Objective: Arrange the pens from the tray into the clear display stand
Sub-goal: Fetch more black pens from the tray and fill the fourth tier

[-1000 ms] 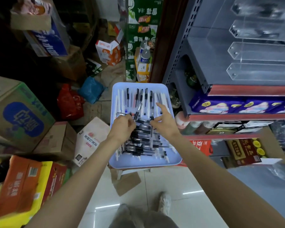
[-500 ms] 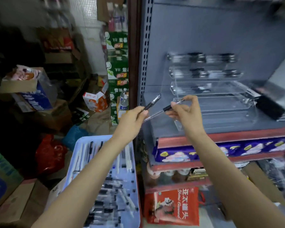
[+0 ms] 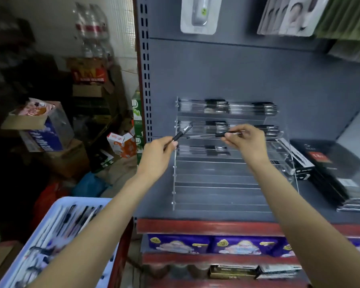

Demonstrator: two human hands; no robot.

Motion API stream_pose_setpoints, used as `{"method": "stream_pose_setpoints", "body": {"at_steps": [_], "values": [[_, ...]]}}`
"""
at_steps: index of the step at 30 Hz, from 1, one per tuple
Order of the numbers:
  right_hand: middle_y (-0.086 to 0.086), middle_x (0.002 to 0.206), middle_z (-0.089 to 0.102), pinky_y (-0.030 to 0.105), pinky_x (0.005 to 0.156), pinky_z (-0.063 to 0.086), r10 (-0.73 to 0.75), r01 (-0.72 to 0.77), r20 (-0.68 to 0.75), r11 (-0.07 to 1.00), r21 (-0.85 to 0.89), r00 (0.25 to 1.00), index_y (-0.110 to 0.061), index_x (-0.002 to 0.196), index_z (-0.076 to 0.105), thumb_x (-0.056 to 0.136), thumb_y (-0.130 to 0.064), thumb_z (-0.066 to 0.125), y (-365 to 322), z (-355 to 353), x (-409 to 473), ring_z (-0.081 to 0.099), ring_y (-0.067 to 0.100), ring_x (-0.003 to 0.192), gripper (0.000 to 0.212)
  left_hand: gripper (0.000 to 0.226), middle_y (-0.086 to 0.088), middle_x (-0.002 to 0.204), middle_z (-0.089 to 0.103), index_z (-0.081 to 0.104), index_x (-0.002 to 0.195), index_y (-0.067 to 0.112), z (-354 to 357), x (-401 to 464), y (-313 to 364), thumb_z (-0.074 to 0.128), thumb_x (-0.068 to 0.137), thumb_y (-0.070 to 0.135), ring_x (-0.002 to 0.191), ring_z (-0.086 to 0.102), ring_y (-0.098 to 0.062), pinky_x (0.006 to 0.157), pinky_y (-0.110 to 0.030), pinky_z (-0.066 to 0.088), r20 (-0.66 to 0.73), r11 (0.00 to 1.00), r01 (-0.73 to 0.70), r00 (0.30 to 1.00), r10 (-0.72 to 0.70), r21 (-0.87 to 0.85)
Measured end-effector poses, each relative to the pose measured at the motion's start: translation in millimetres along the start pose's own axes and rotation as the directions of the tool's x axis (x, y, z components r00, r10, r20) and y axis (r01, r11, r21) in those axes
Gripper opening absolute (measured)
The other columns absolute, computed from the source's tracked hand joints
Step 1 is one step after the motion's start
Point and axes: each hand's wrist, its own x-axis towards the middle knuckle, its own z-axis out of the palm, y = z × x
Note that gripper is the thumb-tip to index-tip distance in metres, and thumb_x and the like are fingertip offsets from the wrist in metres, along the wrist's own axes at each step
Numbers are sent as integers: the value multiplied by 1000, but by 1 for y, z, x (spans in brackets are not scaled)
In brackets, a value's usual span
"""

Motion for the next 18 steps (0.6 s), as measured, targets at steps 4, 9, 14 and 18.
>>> {"method": "stream_pose_setpoints", "body": {"at_steps": [4,9,14,18], "values": [[-5,78,63,16,71,48,-102,130,85,868,-478,991,-10,84,68,78,-8,73,10,3,20,60,11,76,8,24,-5,60,51,63,92,8,2,6,4,46,97,24,59,49,-22,56,-25,36,-3,1000,21,1000,-21,12],[0,81,69,29,73,52,-151,209,143,708,-675,978,-18,74,69,77,-16,75,19,8,26,65,17,79,7,25,1,55,40,64,94,3,2,10,3,48,96,23,55,39,-17,56,-30,32,-9,999,12,1000,-12,35],[6,93,66,28,65,42,-166,241,180,517,-822,970,-18,82,71,81,-19,71,22,13,28,61,24,87,1,23,4,53,41,66,99,8,1,12,3,50,96,24,56,43,-15,54,-25,33,-16,999,9,1000,-8,44],[9,91,68,31,70,49,-129,271,239,500,-823,963,-14,85,72,83,-13,68,22,15,32,63,28,86,5,20,6,51,36,67,102,14,1,12,0,51,95,23,49,32,-10,47,-20,27,-17,999,-29,999,30,40]]}}
